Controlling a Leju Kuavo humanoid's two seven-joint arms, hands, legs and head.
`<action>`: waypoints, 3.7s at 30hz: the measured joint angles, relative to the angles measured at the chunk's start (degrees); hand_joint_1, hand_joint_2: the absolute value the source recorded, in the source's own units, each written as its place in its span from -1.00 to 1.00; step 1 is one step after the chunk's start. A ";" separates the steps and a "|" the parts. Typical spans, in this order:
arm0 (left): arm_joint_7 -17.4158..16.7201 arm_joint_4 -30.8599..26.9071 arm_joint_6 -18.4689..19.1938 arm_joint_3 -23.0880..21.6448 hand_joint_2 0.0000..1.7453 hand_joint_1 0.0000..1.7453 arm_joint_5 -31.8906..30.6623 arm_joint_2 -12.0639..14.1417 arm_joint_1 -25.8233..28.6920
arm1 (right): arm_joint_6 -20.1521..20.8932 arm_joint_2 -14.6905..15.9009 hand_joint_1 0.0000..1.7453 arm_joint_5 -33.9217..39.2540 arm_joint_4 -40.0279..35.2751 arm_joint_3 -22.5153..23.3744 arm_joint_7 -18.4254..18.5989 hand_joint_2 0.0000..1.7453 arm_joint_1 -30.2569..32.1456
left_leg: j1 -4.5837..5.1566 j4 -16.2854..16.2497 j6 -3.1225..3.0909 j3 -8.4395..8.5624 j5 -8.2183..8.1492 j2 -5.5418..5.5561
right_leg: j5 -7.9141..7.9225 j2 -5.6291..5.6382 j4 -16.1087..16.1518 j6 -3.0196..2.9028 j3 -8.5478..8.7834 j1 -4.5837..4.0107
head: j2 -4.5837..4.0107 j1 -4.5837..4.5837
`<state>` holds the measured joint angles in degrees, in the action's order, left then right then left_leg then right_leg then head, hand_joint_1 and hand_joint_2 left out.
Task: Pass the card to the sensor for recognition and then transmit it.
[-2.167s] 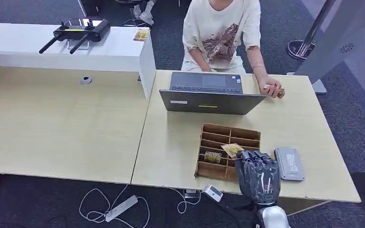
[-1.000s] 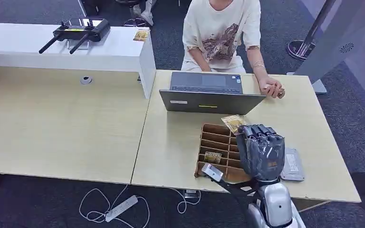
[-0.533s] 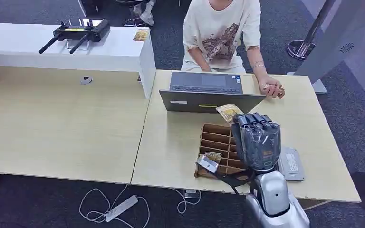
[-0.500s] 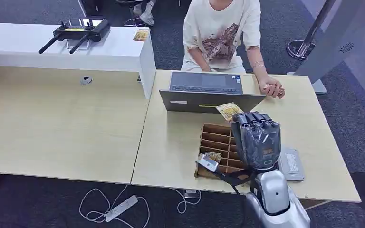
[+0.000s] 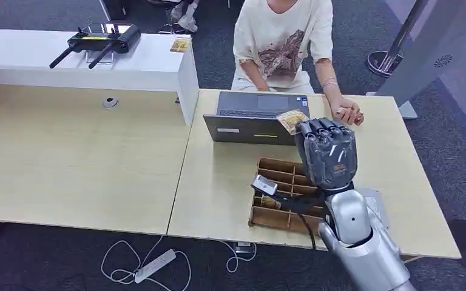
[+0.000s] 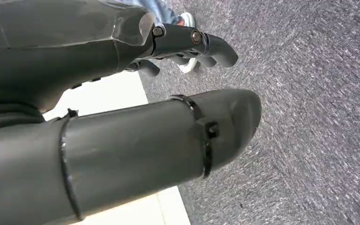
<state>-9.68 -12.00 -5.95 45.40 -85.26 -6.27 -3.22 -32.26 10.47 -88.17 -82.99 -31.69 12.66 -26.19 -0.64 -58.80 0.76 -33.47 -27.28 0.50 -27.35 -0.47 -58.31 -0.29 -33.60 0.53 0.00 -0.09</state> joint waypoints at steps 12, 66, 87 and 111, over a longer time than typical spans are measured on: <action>1.16 0.00 0.00 0.00 -1.00 -1.00 -0.55 0.02 -0.03 | 1.81 -0.63 1.00 0.02 7.86 0.65 -4.24 1.00 -6.61 | 0.00 0.00 -0.01 -0.01 0.02 0.01 | 0.01 0.00 -0.01 0.00 0.01 0.00 | 0.00 -0.02; 0.48 0.00 -0.15 0.00 -1.00 -1.00 -0.50 0.09 -0.05 | 21.61 -14.32 1.00 11.32 57.66 7.04 -10.27 1.00 -41.23 | 0.00 -0.03 0.02 0.00 0.09 0.01 | 0.05 0.00 -0.06 -0.02 0.00 0.00 | 0.00 0.00; 0.13 0.00 -0.26 0.00 -1.00 -1.00 -0.59 0.09 -0.05 | 25.25 -15.43 1.00 13.88 61.92 9.38 -6.99 1.00 -42.85 | 0.00 -0.05 0.02 0.01 0.09 0.01 | 0.06 0.00 -0.05 -0.01 0.00 0.00 | 0.00 0.00; -0.04 0.00 -0.50 0.00 -1.00 -1.00 -0.55 0.07 -0.05 | 24.09 -15.43 -1.00 14.21 62.71 9.42 -7.37 1.00 -43.13 | 0.00 -0.05 0.02 0.02 0.09 0.01 | 0.06 0.01 -0.06 -0.01 0.00 0.00 | 0.00 0.00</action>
<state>-9.73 -12.00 -6.45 45.40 -85.81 -6.21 -3.27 -8.18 -4.96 -73.96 -20.28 -22.27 5.29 -69.32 -0.65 -58.85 0.78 -33.45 -27.18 0.51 -27.29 -0.46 -58.37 -0.30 -33.60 0.53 0.00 -0.09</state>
